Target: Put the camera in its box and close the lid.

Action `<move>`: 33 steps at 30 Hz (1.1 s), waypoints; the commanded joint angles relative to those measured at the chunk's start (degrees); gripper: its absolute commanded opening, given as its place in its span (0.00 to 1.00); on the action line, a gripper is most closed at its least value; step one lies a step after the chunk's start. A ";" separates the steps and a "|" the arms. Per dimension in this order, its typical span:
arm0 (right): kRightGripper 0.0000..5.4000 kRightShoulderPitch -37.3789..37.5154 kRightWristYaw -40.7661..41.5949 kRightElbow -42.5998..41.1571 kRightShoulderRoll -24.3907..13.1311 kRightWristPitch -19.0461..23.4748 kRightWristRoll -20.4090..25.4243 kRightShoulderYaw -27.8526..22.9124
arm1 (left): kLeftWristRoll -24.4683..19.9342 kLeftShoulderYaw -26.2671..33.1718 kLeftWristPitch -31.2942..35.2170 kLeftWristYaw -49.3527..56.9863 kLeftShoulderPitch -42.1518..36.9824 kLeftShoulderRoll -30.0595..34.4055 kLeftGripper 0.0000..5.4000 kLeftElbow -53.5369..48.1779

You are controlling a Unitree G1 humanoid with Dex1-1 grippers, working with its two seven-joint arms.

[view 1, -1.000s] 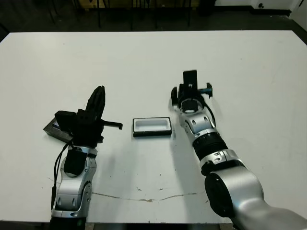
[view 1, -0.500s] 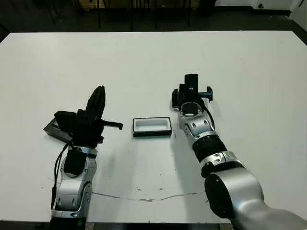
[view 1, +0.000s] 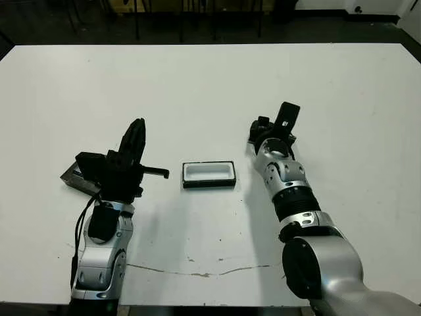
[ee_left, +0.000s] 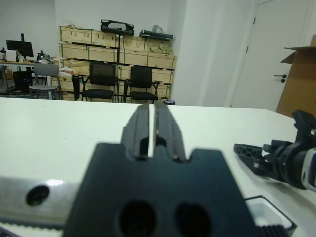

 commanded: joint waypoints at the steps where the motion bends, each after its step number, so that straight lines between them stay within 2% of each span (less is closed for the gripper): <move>1: 0.50 3.36 0.30 1.55 3.47 2.97 2.06 -0.99 | -0.01 0.18 0.90 -0.16 0.74 0.45 0.00 0.45; 10: 0.19 2.29 -0.29 2.50 2.00 5.23 0.59 0.40 | 0.82 0.05 1.07 0.53 0.99 0.38 0.00 -0.15; 18: 0.17 5.26 3.61 -2.13 -1.16 6.85 -6.04 7.96 | 1.13 -0.06 1.12 0.79 0.87 0.13 0.00 -0.03; 22: 0.17 8.58 7.58 -7.70 -4.44 2.67 -10.68 12.29 | 0.39 -0.07 0.82 0.31 0.68 0.06 0.00 0.39; 26: 0.17 12.07 15.83 -20.40 -7.79 1.93 -8.91 12.22 | 0.27 0.01 0.56 0.20 0.48 0.17 0.00 0.69; 30: 0.17 12.98 26.45 -31.85 -11.22 6.31 -1.98 10.12 | 0.83 -0.12 0.66 0.48 0.56 0.23 0.00 0.51; 33: 0.17 13.00 32.58 -39.13 -14.67 11.57 1.79 9.90 | 1.14 -0.20 0.35 0.49 0.52 0.23 0.00 0.65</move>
